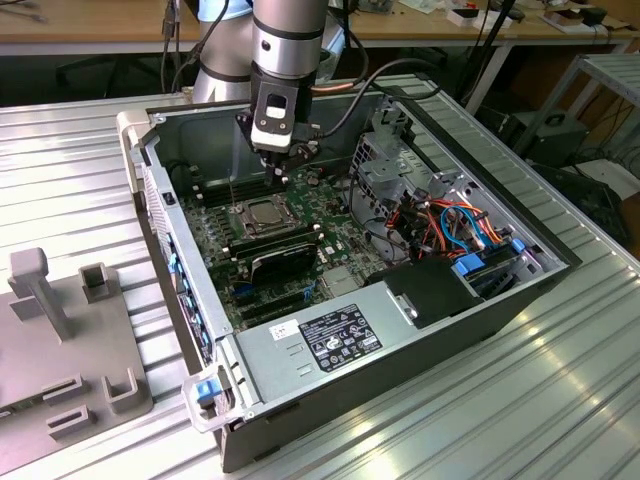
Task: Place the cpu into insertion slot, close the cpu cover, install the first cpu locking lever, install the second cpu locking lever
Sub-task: 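Install the first cpu locking lever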
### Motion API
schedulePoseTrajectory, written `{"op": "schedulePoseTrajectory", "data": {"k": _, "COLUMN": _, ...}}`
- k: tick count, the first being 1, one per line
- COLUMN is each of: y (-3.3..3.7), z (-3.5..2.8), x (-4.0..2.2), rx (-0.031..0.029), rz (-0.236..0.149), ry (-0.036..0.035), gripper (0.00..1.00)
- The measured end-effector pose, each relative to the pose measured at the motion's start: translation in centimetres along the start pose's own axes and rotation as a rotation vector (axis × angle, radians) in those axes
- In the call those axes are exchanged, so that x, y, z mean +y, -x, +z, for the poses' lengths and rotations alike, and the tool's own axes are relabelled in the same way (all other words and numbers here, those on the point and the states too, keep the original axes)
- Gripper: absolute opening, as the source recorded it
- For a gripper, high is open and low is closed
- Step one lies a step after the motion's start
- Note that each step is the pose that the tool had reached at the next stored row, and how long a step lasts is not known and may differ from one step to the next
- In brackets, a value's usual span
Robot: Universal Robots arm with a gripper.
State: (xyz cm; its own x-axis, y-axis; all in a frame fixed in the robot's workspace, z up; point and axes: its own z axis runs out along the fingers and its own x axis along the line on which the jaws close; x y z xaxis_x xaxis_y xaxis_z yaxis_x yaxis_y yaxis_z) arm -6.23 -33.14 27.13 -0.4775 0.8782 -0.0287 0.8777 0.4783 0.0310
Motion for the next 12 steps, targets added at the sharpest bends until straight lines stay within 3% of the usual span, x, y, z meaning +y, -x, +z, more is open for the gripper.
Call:
{"op": "schedulePoseTrajectory", "data": {"k": 7, "y": 0.0, "z": 0.0, "x": 0.0, "rx": 0.0019, "rz": -0.058, "ry": 0.0017, "gripper": 0.11}}
{"op": "schedulePoseTrajectory", "data": {"k": 12, "y": 0.0, "z": 0.0, "x": 0.0, "rx": 0.002, "rz": -0.062, "ry": 0.0018, "gripper": 0.11}}
